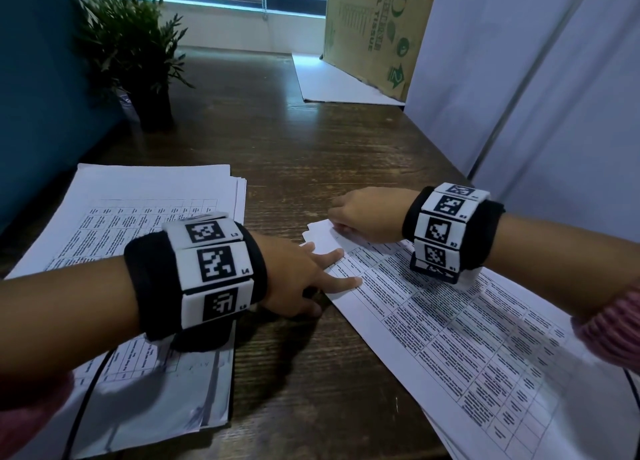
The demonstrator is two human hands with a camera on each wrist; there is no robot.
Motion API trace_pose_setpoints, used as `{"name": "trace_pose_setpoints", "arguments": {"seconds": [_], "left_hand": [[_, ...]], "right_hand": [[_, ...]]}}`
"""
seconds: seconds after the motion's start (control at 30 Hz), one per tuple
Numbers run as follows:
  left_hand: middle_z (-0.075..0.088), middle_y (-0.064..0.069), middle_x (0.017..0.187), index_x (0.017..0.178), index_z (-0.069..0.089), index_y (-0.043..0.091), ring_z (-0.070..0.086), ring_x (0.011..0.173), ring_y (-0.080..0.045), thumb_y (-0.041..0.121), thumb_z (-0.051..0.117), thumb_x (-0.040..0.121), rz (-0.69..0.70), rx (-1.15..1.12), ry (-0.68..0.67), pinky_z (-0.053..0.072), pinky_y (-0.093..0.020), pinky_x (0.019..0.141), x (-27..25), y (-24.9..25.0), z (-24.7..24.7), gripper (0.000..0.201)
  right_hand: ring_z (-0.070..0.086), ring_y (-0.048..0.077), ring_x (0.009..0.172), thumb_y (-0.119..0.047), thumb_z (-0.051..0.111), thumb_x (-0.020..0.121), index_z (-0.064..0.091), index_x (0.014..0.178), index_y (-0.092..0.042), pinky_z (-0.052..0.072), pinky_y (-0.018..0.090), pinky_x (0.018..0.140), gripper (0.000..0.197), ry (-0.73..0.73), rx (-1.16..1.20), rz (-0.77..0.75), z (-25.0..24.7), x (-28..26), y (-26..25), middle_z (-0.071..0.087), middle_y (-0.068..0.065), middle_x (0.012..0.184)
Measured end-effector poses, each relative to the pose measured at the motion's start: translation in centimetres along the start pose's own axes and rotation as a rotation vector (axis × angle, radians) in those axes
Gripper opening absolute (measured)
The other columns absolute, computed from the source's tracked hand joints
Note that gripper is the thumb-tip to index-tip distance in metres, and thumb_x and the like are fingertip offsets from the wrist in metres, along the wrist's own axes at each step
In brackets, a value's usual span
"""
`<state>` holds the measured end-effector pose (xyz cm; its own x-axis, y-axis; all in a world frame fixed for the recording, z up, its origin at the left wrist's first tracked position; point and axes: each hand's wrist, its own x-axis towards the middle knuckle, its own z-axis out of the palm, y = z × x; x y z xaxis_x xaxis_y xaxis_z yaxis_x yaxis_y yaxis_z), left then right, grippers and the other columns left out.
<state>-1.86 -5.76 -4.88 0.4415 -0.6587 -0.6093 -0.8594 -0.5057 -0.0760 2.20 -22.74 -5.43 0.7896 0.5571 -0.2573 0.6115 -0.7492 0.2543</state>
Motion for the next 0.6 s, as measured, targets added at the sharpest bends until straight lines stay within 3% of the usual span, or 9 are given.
{"name": "trace_pose_setpoints", "arguments": {"seconds": [0.13,0.2,0.3,0.43,0.6], "left_hand": [[-0.022,0.007,0.155,0.142,-0.01,0.052,-0.006,0.146,-0.024,0.041,0.032,0.1,0.002,-0.005,0.002,0.015,-0.044,0.117,0.0,0.0,0.0,0.061],[-0.022,0.007,0.155,0.142,-0.01,0.052,-0.005,0.146,-0.025,0.041,0.032,0.1,0.002,-0.001,0.003,0.015,-0.043,0.117,0.0,0.0,0.0,0.061],[-0.022,0.007,0.155,0.142,-0.01,0.052,-0.004,0.146,-0.025,0.042,0.032,0.099,0.001,0.002,0.002,0.016,-0.043,0.117,0.1,0.0,0.1,0.061],[-0.022,0.007,0.155,0.142,-0.009,0.052,-0.003,0.146,-0.025,0.042,0.032,0.099,-0.005,0.006,0.003,0.017,-0.042,0.117,0.1,0.1,0.0,0.061],[-0.022,0.007,0.155,0.143,-0.01,0.051,-0.003,0.146,-0.025,0.042,0.032,0.1,-0.003,0.008,0.0,0.017,-0.042,0.116,0.0,0.1,0.0,0.061]], "right_hand": [[0.054,0.024,0.104,-0.023,0.037,0.098,0.056,0.116,-0.007,0.048,0.036,0.088,0.03,-0.04,-0.009,0.095,-0.6,0.1,0.4,0.056,0.007,0.115],[0.053,0.023,0.104,-0.021,0.04,0.096,0.06,0.11,-0.009,0.049,0.037,0.085,0.027,-0.043,-0.007,0.138,-0.9,-0.2,1.1,0.056,0.005,0.112],[0.043,0.017,0.109,-0.021,0.051,0.094,0.064,0.101,-0.016,0.039,0.034,0.083,0.016,-0.07,0.06,0.199,-0.9,-1.1,2.4,0.047,-0.004,0.103],[0.042,0.018,0.108,-0.024,0.056,0.091,0.065,0.093,-0.02,0.043,0.041,0.09,0.01,-0.066,0.096,0.219,-0.3,-1.4,3.1,0.042,-0.008,0.097],[0.04,0.018,0.112,-0.024,0.057,0.092,0.066,0.096,-0.02,0.04,0.053,0.096,0.011,-0.089,0.107,0.224,0.1,-1.2,3.0,0.044,-0.006,0.103]]}}
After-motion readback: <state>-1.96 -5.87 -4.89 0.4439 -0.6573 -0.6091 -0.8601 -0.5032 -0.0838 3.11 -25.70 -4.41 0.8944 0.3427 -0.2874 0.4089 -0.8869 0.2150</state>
